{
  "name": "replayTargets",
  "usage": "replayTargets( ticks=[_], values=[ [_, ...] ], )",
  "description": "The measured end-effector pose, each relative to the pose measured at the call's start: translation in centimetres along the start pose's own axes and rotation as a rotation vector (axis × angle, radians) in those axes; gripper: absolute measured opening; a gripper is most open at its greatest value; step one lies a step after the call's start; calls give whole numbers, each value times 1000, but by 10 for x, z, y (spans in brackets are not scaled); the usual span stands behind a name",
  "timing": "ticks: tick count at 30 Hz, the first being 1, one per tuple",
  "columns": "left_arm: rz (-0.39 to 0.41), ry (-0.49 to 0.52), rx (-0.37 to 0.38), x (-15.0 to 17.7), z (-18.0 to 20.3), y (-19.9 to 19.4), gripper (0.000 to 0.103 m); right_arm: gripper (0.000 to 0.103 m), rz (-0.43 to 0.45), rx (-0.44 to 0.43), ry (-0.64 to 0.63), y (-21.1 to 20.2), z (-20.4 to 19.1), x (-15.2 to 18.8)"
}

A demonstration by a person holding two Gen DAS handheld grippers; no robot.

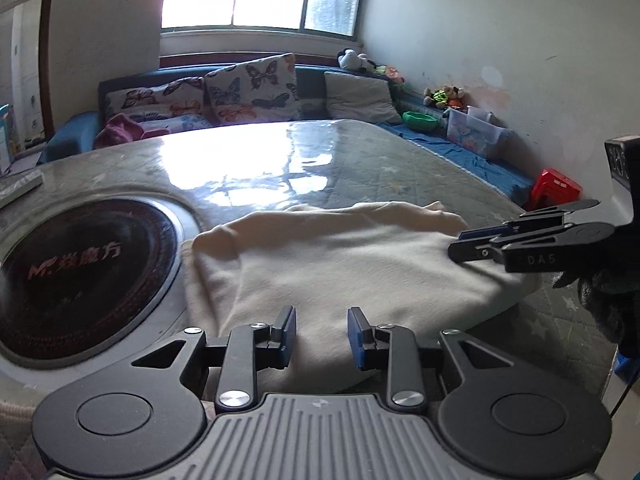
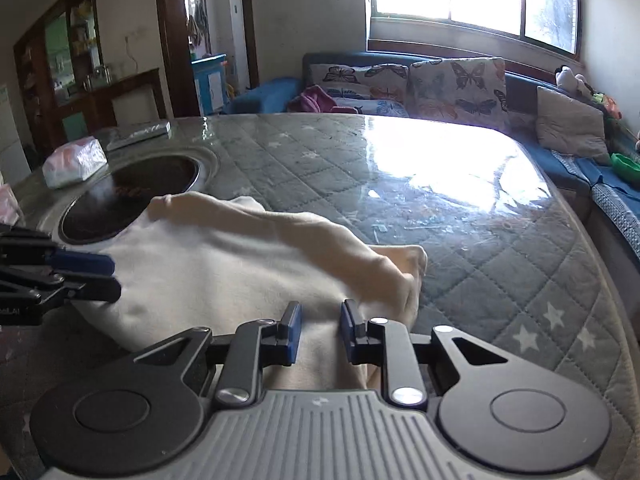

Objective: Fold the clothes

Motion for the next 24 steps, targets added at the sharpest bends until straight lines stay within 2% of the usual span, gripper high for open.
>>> replayTargets(
  ticks=[6,10,13,14,15,16,19,21,24],
  values=[
    [-1,-42,-19,-1,-14,-4,33,29,21,14,-10,10,7,-28],
    [-11,-55,-37,1,-21,-4,33,29,-30,36,20,35,27,-26],
    [-23,-67,-38,5,-26,-2,33,29,-37,39,11,38,27,-26],
    [-20,-68,-40,4,-27,-3,33,32,-30,37,-2,35,23,-28],
    [-17,-70,-43,3,-27,-5,39,37,-22,32,-17,31,18,-30],
    [-14,-71,-45,2,-28,-6,48,39,-14,27,-32,27,11,-32],
    [-2,-91,-54,-1,-35,-12,53,43,-5,-9,-79,16,-12,-35],
    [-8,-122,-63,-2,-43,-13,57,54,-10,-38,-118,15,-31,-34],
    [-6,-144,-91,-2,-55,-16,61,55,-23,-83,-180,14,-60,-29]
  ],
)
Point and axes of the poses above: each gripper's, at about its wrist camera, not at the fingertips, and y roughly the way its jaws point, z to its right, x to its underside, the point moved 10 cm from there along y, roughly the way its jaws point, and after that the axes turned 13 degrees about -x, right-handed, at the moved point
